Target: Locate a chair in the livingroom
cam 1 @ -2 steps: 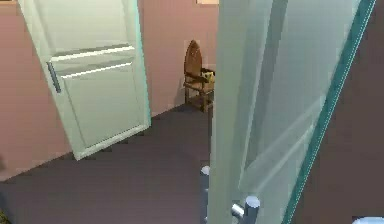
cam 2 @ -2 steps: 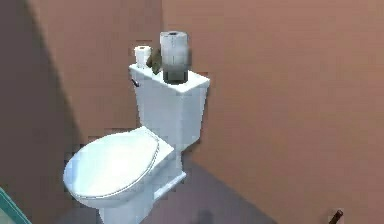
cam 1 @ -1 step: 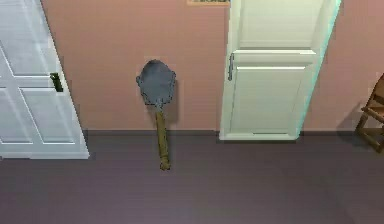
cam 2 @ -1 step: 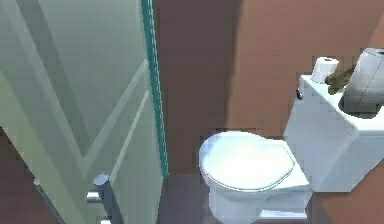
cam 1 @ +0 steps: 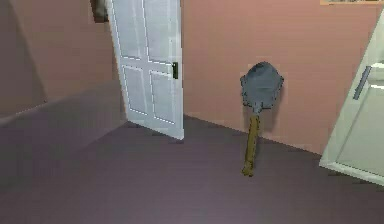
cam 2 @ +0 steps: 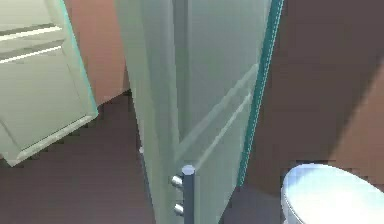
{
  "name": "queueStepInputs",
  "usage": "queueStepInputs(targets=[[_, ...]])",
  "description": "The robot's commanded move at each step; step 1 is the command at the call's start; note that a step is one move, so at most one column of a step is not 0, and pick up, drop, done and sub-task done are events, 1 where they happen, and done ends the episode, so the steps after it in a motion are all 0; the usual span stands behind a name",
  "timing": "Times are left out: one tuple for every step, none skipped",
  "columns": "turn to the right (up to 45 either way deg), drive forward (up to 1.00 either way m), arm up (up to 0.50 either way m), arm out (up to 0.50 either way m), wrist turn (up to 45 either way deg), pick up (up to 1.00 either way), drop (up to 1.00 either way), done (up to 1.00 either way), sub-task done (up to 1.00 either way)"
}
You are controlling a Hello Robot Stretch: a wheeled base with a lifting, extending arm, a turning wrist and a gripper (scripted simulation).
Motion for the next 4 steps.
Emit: queueStepInputs(targets=[[0.0,0.5,0.0,0.0,0.0,0.0,0.0,0.0,0.0],[45.0,0.0,0.0,0.0,0.0,0.0,0.0,0.0,0.0],[27.0,0.0,0.0,0.0,0.0,0.0,0.0,0.0,0.0],[0.0,0.5,0.0,0.0,0.0,0.0,0.0,0.0,0.0]])
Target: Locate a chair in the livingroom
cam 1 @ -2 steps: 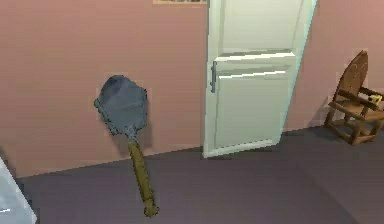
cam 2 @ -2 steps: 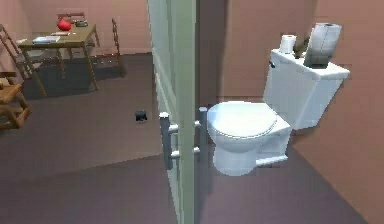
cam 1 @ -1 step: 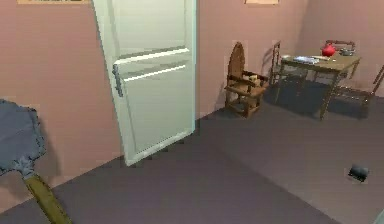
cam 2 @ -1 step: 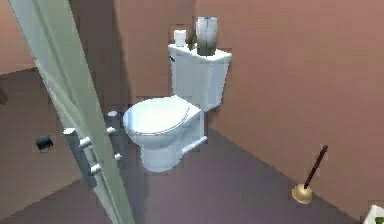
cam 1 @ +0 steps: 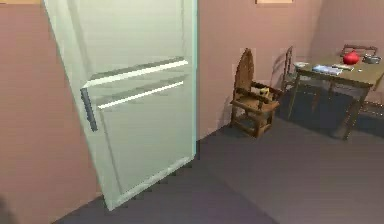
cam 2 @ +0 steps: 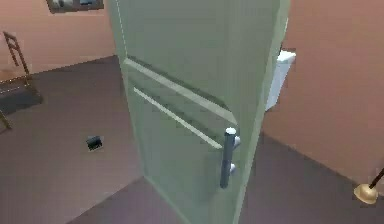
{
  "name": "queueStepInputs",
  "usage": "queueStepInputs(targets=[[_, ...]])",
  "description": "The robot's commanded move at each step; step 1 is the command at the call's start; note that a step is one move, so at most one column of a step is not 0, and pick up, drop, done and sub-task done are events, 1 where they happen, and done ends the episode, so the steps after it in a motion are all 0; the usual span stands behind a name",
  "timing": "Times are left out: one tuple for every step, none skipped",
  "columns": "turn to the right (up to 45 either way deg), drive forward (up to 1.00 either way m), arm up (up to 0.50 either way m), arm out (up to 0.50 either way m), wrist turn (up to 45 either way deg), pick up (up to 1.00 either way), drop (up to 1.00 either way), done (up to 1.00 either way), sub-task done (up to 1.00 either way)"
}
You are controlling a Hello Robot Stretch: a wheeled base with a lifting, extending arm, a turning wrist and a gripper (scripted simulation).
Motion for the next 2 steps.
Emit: queueStepInputs(targets=[[39.0,0.0,0.0,0.0,0.0,0.0,0.0,0.0,0.0],[0.0,1.0,0.0,0.0,0.0,0.0,0.0,0.0,0.0]])
